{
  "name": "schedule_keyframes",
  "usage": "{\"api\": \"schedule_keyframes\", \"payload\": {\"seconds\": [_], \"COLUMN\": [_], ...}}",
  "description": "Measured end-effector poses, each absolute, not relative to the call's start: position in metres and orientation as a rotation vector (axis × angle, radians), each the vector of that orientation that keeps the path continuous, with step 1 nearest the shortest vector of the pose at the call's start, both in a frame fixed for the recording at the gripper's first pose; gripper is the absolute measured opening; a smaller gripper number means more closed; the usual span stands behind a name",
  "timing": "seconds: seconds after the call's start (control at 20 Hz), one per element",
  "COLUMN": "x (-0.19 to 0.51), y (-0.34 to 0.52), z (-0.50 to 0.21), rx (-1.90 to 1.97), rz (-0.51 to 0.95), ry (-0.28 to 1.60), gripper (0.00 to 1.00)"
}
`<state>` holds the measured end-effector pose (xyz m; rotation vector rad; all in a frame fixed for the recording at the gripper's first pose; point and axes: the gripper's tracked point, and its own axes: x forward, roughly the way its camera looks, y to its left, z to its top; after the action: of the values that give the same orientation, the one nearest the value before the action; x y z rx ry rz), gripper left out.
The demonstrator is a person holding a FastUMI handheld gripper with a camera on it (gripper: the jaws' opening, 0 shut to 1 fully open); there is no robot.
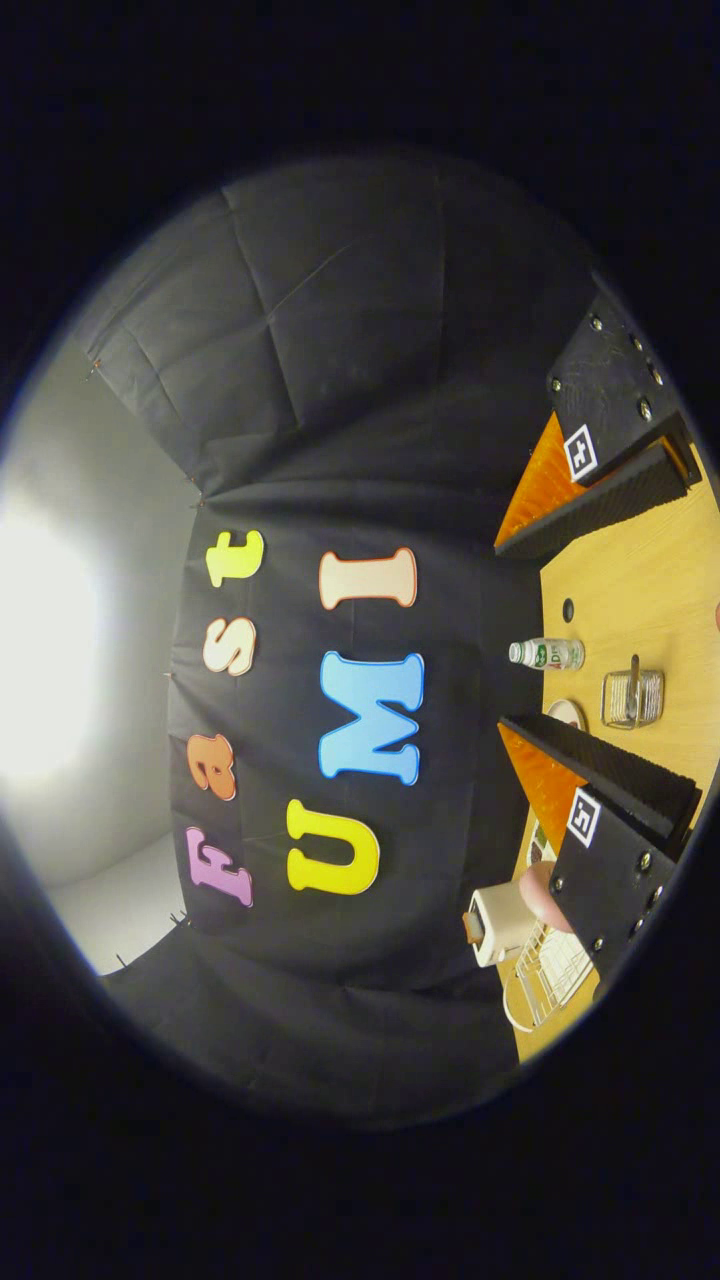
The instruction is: Take the plate from the dish rack, then take the spoon from the basket and place it into the plate.
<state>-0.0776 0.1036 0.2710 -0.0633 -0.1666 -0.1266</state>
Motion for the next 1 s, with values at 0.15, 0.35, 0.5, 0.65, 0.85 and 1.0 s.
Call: {"api": "schedule_keyframes", "payload": {"seconds": [0.15,0.35,0.5,0.65,0.85,1.0], "x": [-0.075,-0.065,-0.056,-0.042,-0.016,0.006], "y": [0.131,0.167,0.195,0.226,0.264,0.289], "z": [0.280,0.287,0.289,0.287,0.278,0.261], "rx": [-0.065,-0.051,-0.042,-0.042,-0.022,-0.004], "rz": [-0.079,-0.011,0.036,0.087,0.156,0.196], "ry": [-0.182,-0.179,-0.163,-0.130,-0.060,0.021], "gripper": [0.95,0.95,0.95,0.95,0.95,0.96]}}
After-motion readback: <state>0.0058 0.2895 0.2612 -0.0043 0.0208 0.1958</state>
